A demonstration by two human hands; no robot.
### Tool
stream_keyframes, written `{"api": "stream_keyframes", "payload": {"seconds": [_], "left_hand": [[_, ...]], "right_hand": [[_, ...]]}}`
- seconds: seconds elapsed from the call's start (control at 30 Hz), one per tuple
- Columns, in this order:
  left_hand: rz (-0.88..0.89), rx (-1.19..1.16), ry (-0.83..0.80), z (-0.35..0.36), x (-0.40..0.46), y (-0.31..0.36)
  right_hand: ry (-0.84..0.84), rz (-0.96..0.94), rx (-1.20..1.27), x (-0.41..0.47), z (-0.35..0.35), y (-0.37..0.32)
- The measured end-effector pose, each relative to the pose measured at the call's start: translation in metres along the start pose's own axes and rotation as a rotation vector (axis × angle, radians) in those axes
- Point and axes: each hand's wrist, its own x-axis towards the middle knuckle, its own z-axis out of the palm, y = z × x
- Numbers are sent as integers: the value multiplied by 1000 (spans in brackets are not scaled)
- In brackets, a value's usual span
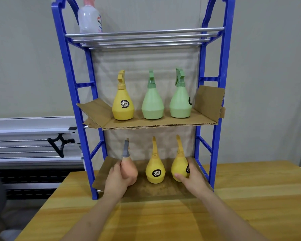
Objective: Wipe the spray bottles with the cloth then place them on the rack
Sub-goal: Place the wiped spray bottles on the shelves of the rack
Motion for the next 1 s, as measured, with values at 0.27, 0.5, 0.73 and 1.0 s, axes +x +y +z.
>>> {"api": "stream_keyframes", "payload": {"seconds": [0.27, 0.5, 0.73, 1.0], "left_hand": [[-27, 60, 56, 5, -4, 6], [-6, 110, 50, 6, -2, 3], [16, 118, 25, 2, -2, 0], [9, 65, -34, 1, -1, 0]], "right_hand": [[2, -8, -31, 0, -1, 1], [-6, -5, -26, 3, 0, 3], [-6, -3, -21, 3, 0, 4], [-23, 17, -51, 5, -1, 1]]}}
